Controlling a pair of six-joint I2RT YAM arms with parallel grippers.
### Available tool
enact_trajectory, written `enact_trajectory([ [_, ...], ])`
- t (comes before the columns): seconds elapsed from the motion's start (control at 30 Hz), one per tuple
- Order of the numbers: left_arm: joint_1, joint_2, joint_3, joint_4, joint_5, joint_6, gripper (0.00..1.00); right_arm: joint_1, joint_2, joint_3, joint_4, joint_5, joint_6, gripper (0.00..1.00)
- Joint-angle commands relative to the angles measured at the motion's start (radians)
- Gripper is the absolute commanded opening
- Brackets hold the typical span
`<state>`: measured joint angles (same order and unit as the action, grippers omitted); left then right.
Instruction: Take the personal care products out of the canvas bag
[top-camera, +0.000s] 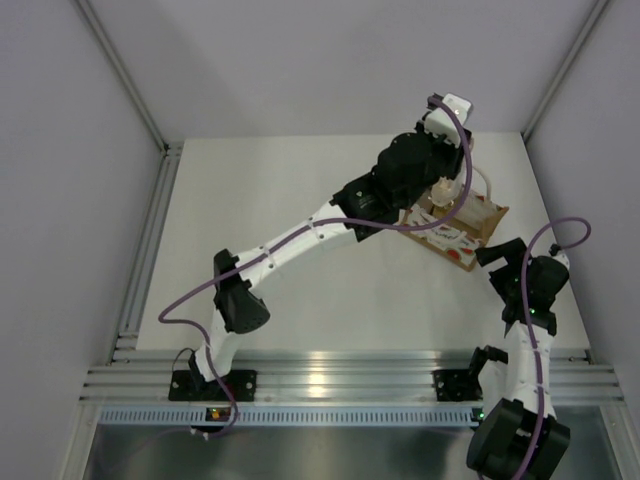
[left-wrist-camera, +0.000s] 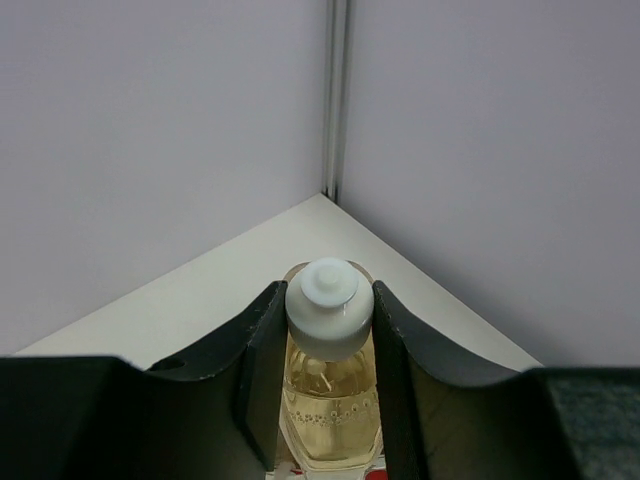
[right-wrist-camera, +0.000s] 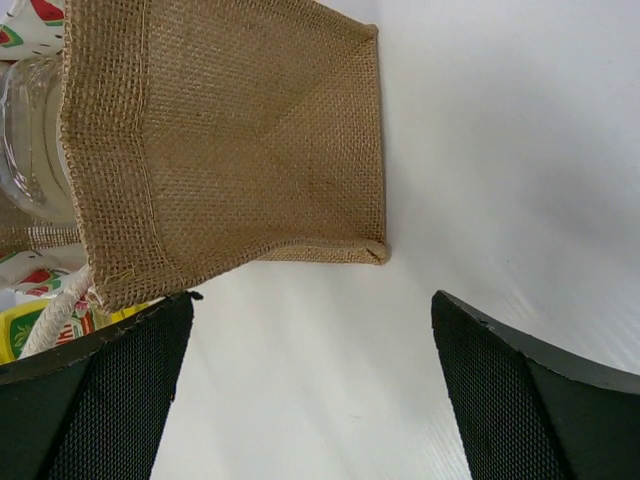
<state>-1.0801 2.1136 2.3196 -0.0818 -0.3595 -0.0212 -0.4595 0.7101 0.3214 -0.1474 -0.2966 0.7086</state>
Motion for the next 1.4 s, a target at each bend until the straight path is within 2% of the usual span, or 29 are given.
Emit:
enact_trajectory([
  [0.0, 0.028, -0.188, -0.015, 0.212, -0.036, 0.046, 0.00, -0.019, 0.005, 0.044, 0.028, 0.005, -0.011, 0.99],
  [0.2, 0.081, -0.305, -0.144, 0.198, -0.096, 0.095, 0.00, -0.021, 0.000, 0.064, 0.016, -0.001, -0.014, 0.99],
  [0.3, 0.156, -0.398, -0.261, 0.191, -0.110, 0.075, 0.00, -0.021, -0.003, 0.068, 0.012, -0.003, -0.014, 1.00],
  [0.43, 0.329, -0.538, -0.451, 0.194, -0.078, -0.035, 0.00, -0.021, -0.008, 0.064, 0.012, -0.015, -0.008, 0.99],
  [0.5, 0.380, -0.611, -0.558, 0.218, -0.075, -0.046, 0.00, -0.022, -0.008, 0.065, 0.012, -0.018, -0.006, 1.00],
  [0.63, 0.514, -0.690, -0.690, 0.237, -0.056, -0.110, 0.00, -0.021, -0.011, 0.070, 0.009, -0.019, -0.006, 0.99],
  [0.73, 0.555, -0.716, -0.788, 0.281, -0.068, -0.109, 0.00, -0.021, -0.009, 0.073, 0.009, -0.022, -0.003, 0.99],
  [0.93, 0.591, -0.738, -0.983, 0.448, -0.084, -0.132, 0.00, -0.022, -0.012, 0.084, 0.002, -0.029, -0.012, 1.00],
  [1.13, 0.589, -0.754, -1.186, 0.612, -0.041, -0.178, 0.00, -0.022, -0.021, 0.081, 0.000, -0.049, 0.002, 0.99],
  [1.37, 0.534, -0.728, -1.339, 0.714, -0.065, -0.161, 0.00, -0.021, -0.024, 0.081, 0.000, -0.056, 0.008, 1.00],
])
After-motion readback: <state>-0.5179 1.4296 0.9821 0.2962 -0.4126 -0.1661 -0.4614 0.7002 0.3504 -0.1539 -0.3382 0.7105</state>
